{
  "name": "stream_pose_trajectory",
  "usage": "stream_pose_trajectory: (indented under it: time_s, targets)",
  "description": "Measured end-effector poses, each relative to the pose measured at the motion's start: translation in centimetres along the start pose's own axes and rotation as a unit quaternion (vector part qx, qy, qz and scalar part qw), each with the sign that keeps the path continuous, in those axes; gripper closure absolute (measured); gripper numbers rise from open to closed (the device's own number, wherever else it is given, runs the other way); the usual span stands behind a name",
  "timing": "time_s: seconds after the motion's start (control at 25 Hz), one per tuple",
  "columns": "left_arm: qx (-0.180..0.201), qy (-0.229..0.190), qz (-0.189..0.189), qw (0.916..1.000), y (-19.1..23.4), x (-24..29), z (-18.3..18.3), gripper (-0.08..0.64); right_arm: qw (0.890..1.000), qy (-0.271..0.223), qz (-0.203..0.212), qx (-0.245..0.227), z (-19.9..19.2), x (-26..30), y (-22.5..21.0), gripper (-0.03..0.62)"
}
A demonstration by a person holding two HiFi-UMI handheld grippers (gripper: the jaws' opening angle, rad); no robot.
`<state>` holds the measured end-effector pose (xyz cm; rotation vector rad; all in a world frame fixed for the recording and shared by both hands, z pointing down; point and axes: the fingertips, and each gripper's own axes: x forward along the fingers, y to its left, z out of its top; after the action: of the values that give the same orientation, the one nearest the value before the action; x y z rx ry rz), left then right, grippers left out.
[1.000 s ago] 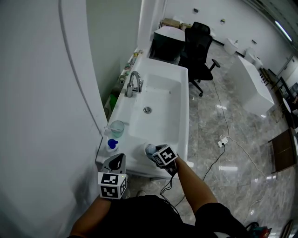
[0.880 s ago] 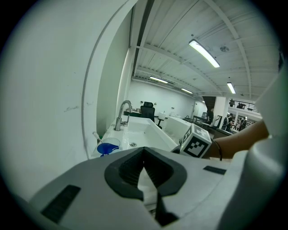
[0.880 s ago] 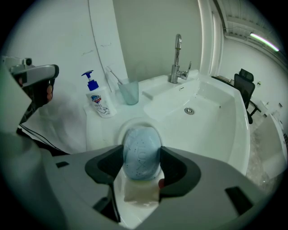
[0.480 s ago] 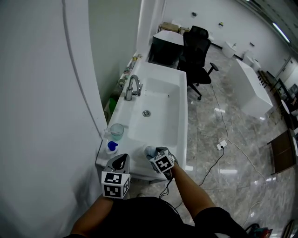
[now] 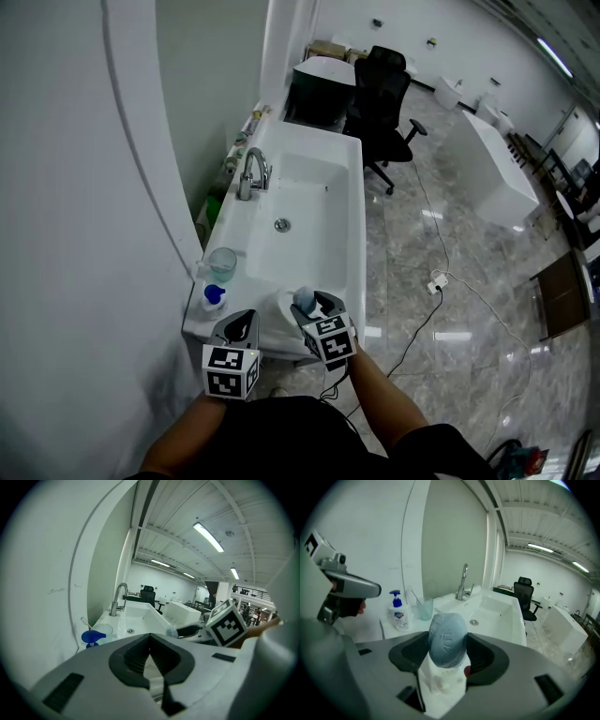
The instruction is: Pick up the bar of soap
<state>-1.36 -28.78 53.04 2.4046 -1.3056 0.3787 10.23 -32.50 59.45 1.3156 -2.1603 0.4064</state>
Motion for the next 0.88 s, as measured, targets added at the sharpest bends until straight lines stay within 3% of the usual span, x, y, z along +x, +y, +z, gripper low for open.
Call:
stream_pose_trajectory:
  time_s: [0.16,0.36,0.6,0.88]
  targets:
    - [0.008,-0.003,-0.007,0.9999,-0.5,0.4,0.3,0.557,0.998,-0.057,-0.021,0.03,1.6,-2.6,0.0,0.33]
    - [0.012,-0.004,-0.017,0.9998,-1.2,0.8,0.5,0.557,0.993,-0.105,-0.05,0.033,2.7,-6.1,0.2,0.33]
    - [0.022,0.001,-0.027,0.9994,-1.9,1.4,0.4,0.557,0.989,-0.113,-0.077,0.055,2.2,-9.0,-0.5,0.33]
    - [0.022,0.006,-0.031,0.9992,-2.4,1.6,0.0,0.558,0.977,-0.136,-0.128,0.099,0.5,-11.9,-2.3,0.33]
